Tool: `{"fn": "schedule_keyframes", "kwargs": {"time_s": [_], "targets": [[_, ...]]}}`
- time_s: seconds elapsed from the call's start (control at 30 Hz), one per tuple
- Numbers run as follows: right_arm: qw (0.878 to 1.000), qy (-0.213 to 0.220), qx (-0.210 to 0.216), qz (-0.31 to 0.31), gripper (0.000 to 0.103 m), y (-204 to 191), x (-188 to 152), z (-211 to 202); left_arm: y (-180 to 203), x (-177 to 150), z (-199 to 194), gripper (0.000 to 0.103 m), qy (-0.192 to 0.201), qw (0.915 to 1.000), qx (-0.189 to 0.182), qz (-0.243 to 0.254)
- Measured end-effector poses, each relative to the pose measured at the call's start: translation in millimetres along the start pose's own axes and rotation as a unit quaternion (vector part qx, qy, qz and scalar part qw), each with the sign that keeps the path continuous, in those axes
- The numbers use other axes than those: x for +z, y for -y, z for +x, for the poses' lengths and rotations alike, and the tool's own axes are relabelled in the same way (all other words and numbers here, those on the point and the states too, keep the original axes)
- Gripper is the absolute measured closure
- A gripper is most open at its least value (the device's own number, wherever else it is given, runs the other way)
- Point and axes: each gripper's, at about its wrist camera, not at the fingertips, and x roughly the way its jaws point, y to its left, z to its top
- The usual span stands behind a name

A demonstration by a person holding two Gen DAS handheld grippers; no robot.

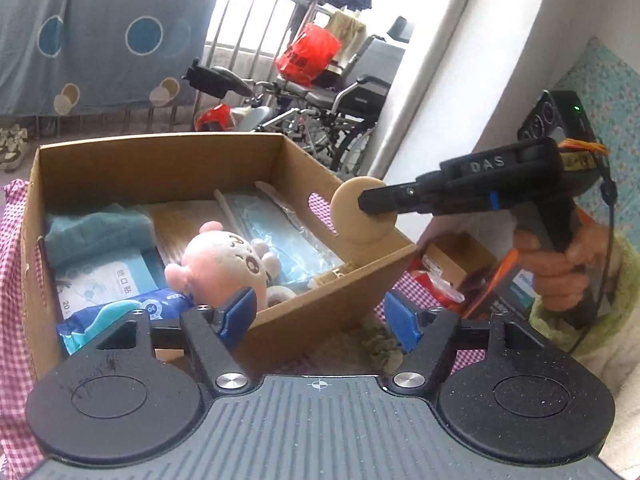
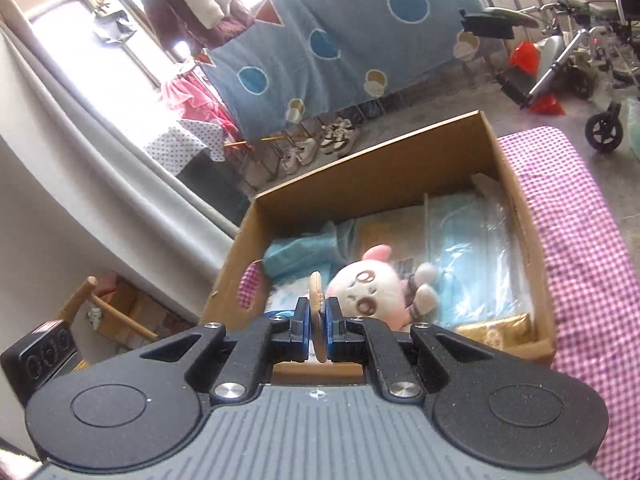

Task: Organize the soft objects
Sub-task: 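Carry the sponge into the box and release it beside the masks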

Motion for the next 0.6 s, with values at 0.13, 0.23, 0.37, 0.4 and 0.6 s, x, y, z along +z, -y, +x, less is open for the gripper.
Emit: {"fn": "schedule_keyframes", "kwargs": {"time_s": [0.13, 0.23, 0.37, 0.4, 0.6], "targets": [[0.996, -0.044, -0.072, -0.018, 0.095, 21.5, 28.3, 49.6, -8.6, -5.2, -1.2, 0.026, -0.001, 0.9998, 0.013, -0.017], [0.990, -0.086, -0.108, -0.027, 0.095, 36.4, 37.6, 95.0, -15.9, -7.8, -2.1, 0.023, 0.004, 0.9995, 0.023, -0.023], [0.981, -0.123, -0.145, -0.035, 0.095, 53.5, 44.0, 136.8, -20.4, -9.5, -4.1, 0.021, 0.007, 0.9992, 0.034, -0.021], [0.979, -0.131, -0.151, -0.039, 0.093, 57.1, 44.3, 144.3, -21.3, -9.8, -4.1, 0.020, 0.007, 0.9991, 0.036, -0.022], [0.968, -0.151, -0.195, -0.039, 0.081, 66.0, 45.4, 153.0, -25.5, -12.5, -4.1, 0.018, 0.007, 0.9990, 0.037, -0.025]]}}
